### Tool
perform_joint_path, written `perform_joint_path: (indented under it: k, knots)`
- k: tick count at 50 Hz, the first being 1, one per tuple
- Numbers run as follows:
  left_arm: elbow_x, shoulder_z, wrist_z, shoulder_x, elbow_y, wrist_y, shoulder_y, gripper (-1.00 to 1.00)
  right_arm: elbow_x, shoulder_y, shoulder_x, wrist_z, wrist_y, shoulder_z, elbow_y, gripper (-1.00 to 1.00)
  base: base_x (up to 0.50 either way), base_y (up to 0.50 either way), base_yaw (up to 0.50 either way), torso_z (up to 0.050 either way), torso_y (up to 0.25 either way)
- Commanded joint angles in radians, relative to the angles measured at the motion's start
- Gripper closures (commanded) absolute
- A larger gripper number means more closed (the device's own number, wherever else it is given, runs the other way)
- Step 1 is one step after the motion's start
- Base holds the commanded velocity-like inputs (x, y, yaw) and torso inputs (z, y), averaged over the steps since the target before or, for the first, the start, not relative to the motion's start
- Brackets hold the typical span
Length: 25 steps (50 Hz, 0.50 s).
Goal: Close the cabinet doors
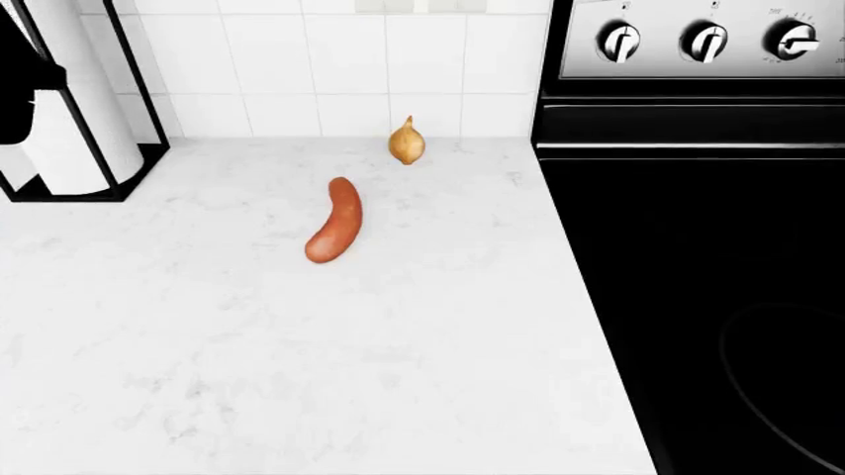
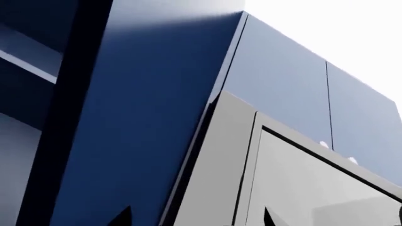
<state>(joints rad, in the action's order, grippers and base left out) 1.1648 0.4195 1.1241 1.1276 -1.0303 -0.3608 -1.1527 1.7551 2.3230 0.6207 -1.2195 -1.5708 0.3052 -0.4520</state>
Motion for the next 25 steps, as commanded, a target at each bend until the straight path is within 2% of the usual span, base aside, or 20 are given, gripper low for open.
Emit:
perform_joint_path:
  k: [1,7,15,25]
  knots:
    - [-0.016,0.000,-0.002,0.028,0.004,0.035,0.028,-1.00,-0.093,0.033,-0.113,0.037,0.001,-0.028,0.048,-1.00,0.00,0.00,0.00,0.000,0.000]
    - [-0.006,-0.001,0.004,0.041,-0.002,0.047,0.026,-1.00,-0.144,0.032,-0.145,0.090,0.006,-0.020,0.080,-1.00,0.00,0.00,0.00,0.002,0.003]
    - [0.015,-0.010,0.012,0.074,-0.004,0.066,0.013,-1.00,-0.314,-0.051,-0.132,0.261,0.104,0.034,0.099,-1.00,0.00,0.00,0.00,0.001,0.001]
    - [0.036,0.004,0.021,0.106,-0.013,0.093,-0.018,-1.00,-0.376,-0.155,-0.144,0.360,0.205,0.045,0.164,-1.00,0.00,0.00,0.00,0.002,0.000]
